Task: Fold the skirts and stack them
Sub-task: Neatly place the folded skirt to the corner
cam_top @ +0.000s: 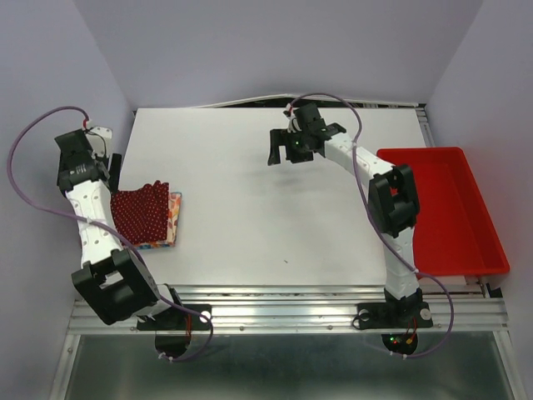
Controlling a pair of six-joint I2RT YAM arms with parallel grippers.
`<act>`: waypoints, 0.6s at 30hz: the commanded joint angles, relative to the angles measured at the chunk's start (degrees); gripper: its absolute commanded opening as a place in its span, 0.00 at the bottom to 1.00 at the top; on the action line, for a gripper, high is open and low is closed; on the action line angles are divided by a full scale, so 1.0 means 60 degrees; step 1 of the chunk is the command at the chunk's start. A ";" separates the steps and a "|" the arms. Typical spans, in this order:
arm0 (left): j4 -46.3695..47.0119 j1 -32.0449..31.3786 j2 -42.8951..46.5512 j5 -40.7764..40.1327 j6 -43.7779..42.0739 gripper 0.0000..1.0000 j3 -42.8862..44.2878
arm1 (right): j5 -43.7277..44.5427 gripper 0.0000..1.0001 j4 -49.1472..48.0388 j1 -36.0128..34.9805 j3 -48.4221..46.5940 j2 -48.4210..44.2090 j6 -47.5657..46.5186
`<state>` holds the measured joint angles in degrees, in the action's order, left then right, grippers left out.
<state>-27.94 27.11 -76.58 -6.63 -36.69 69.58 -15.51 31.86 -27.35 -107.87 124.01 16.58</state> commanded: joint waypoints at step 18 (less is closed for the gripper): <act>0.1021 -0.5644 -0.2192 0.2512 0.2510 0.99 0.3902 | -0.0359 1.00 -0.0254 0.2347 0.3635 -0.4113 -0.2191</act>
<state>-26.15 -2.35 -87.99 4.05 -28.12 92.03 -16.10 31.92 -11.84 -92.07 103.57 7.18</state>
